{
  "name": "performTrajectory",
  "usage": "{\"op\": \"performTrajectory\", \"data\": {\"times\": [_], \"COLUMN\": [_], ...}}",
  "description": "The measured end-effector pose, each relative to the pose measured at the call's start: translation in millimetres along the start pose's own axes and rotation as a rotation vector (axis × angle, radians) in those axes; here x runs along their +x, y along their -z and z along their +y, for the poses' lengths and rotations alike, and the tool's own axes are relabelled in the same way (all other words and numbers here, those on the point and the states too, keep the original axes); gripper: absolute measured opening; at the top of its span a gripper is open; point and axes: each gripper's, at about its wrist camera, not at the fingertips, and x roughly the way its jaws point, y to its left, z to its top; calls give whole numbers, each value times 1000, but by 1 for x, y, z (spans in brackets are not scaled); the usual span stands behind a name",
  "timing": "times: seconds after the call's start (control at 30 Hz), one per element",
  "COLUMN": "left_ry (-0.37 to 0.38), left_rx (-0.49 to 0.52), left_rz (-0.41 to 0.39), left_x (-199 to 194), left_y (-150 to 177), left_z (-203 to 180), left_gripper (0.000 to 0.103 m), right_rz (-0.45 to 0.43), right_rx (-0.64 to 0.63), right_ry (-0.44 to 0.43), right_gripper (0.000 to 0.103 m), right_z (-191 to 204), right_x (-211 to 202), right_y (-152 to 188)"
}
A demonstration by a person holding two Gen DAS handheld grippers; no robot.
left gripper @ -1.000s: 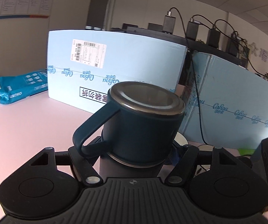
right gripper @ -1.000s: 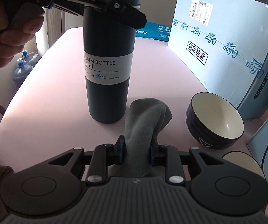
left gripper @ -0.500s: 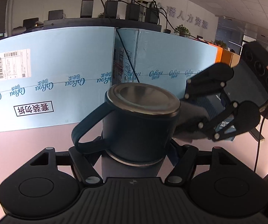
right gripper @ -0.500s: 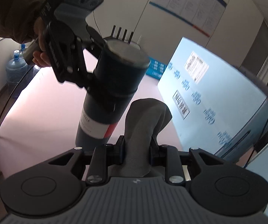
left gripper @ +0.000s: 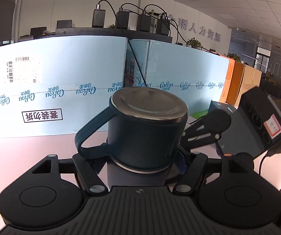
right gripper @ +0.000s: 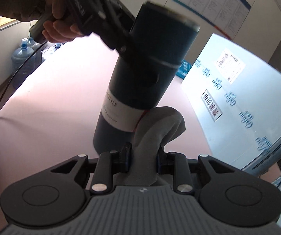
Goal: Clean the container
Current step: 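Wipe the grey cloth around the bottle label with the right gripper while the left gripper holds the lid, then rub the cloth along the bottle body with the right gripper while the left gripper tilts it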
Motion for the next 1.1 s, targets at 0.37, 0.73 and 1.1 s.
{"op": "performTrajectory", "data": {"times": [0.37,0.73,1.1], "left_ry": [-9,7,7], "left_rx": [-85,-139,-221], "left_rz": [-53,-58,-107], "left_x": [-10,-12,-14], "left_y": [6,1,7], "left_z": [6,6,5], "left_gripper": [66,68,72], "right_rz": [-18,-200,-105], "right_rx": [107,-108,-45], "right_ry": [-9,98,41], "right_gripper": [27,27,27], "right_z": [-7,-11,-18], "right_x": [-6,-52,-5], "right_y": [-10,-36,-27]}}
